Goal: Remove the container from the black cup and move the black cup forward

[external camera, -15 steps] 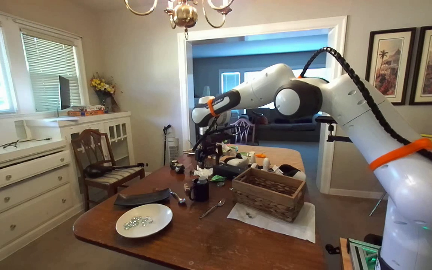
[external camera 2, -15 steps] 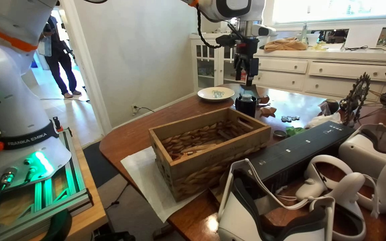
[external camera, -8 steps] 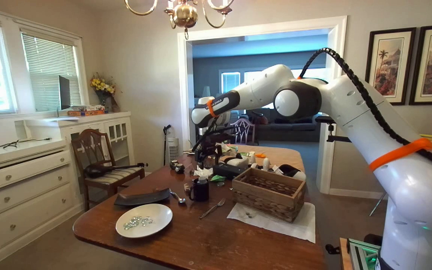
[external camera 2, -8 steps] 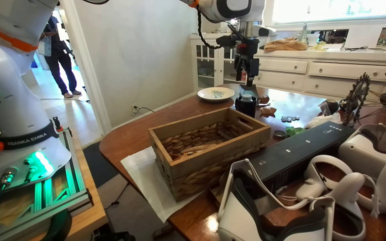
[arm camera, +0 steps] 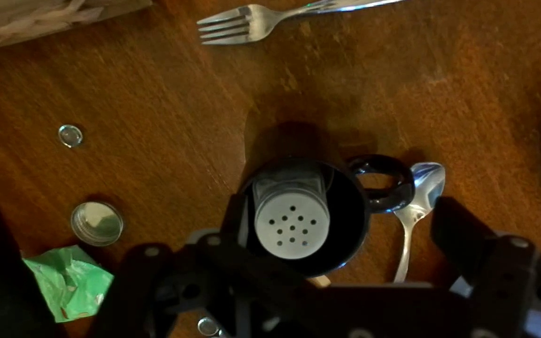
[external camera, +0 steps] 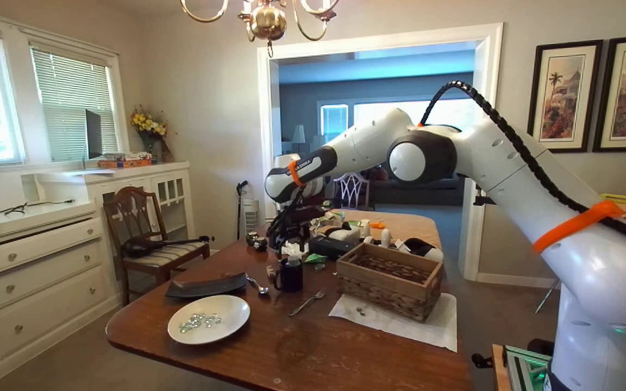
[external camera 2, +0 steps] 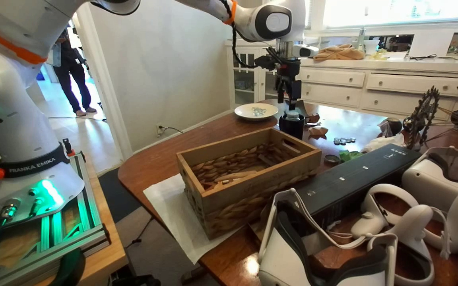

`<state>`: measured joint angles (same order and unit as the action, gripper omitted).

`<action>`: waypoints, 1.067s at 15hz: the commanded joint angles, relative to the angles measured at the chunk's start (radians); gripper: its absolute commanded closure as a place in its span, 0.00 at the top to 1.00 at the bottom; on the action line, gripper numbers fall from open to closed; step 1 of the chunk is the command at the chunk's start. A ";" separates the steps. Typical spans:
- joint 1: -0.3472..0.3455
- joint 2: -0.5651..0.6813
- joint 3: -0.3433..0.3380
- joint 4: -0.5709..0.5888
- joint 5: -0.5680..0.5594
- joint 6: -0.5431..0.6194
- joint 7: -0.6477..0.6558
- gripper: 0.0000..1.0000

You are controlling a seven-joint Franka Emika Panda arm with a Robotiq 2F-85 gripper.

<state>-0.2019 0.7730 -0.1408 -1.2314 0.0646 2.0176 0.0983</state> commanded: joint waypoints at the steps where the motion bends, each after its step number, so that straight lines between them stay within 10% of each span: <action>1: 0.020 0.065 -0.020 0.067 -0.035 0.024 0.081 1.00; 8: 0.013 0.072 -0.032 0.058 -0.039 0.063 0.148 0.98; 16: 0.000 0.088 -0.030 0.062 -0.035 0.061 0.151 0.29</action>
<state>-0.2020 0.8418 -0.1678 -1.1819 0.0308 2.0609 0.2337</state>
